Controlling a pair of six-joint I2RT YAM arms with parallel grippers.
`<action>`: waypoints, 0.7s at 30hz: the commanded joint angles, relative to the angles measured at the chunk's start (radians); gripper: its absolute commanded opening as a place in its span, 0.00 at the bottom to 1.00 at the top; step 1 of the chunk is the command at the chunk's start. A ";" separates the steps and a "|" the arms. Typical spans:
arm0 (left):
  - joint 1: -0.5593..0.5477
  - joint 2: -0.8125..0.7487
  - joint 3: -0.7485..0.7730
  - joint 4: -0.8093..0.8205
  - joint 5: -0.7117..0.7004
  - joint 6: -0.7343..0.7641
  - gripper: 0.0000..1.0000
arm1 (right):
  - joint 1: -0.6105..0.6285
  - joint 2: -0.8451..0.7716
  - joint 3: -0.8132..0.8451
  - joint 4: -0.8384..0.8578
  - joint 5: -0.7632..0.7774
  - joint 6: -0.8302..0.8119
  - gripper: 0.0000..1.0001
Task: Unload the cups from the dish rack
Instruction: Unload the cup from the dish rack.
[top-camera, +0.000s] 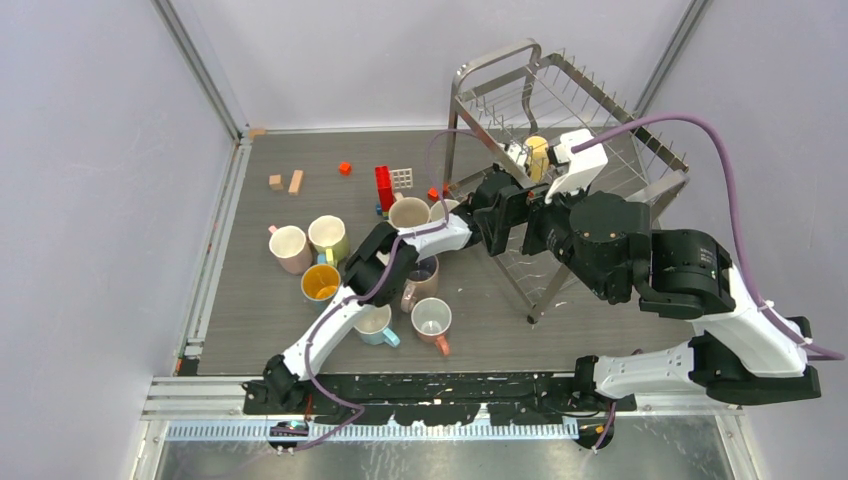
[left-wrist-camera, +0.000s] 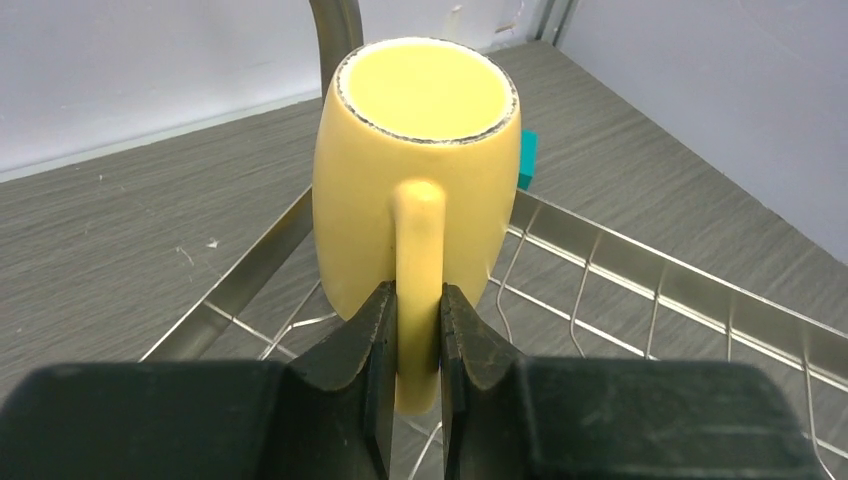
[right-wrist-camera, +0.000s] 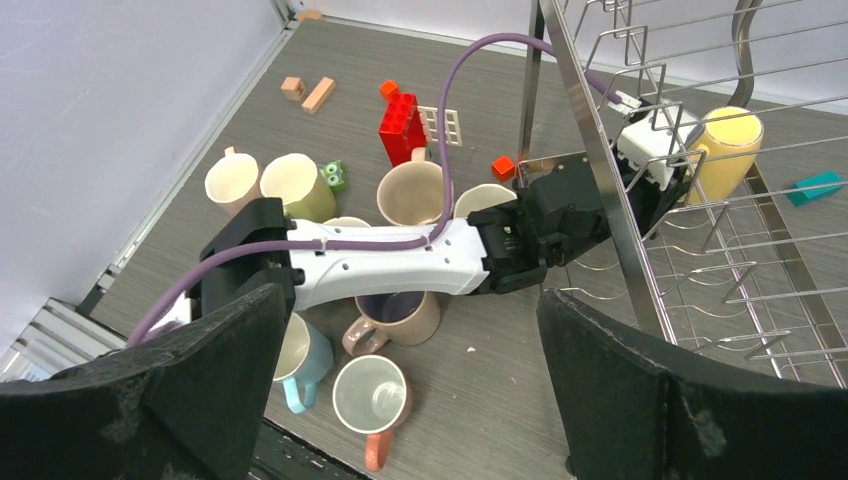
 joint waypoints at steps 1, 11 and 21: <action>-0.010 -0.155 -0.124 0.157 0.055 0.026 0.00 | 0.002 -0.029 -0.005 0.051 0.023 -0.001 1.00; -0.042 -0.325 -0.364 0.234 0.045 0.038 0.00 | 0.001 -0.057 -0.034 0.069 0.030 0.006 1.00; -0.072 -0.515 -0.613 0.292 0.005 0.005 0.00 | 0.002 -0.086 -0.057 0.072 0.045 0.025 1.00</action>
